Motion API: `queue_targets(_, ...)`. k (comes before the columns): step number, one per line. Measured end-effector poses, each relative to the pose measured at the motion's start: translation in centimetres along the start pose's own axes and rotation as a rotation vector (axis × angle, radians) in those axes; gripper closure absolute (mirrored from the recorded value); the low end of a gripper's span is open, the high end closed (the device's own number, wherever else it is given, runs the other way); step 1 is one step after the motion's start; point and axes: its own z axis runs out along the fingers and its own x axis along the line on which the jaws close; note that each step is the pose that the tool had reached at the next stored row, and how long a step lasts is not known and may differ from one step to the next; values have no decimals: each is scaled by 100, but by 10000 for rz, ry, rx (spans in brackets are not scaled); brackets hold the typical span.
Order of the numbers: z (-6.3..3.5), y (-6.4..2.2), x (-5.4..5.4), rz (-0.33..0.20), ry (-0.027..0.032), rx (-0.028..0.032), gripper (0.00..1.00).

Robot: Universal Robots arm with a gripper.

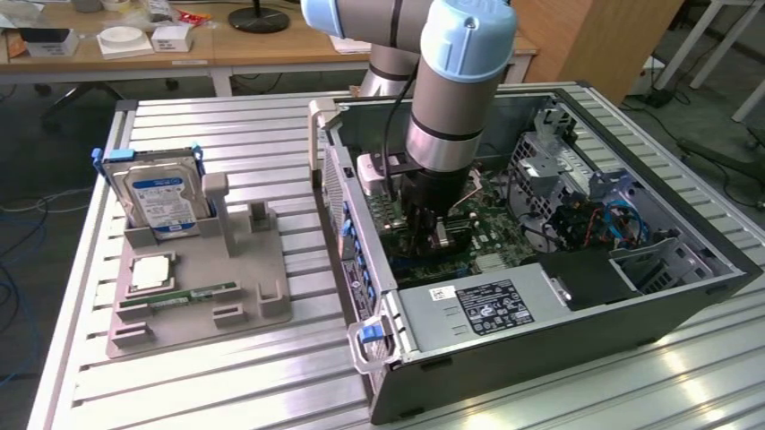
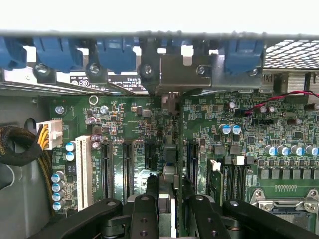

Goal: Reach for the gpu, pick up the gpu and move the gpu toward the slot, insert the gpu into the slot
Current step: 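Insert the gpu into the slot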

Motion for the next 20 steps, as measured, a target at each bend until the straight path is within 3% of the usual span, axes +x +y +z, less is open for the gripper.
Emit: queue_targets(20, 18, 2, -2, 6, -15, 8, 71)
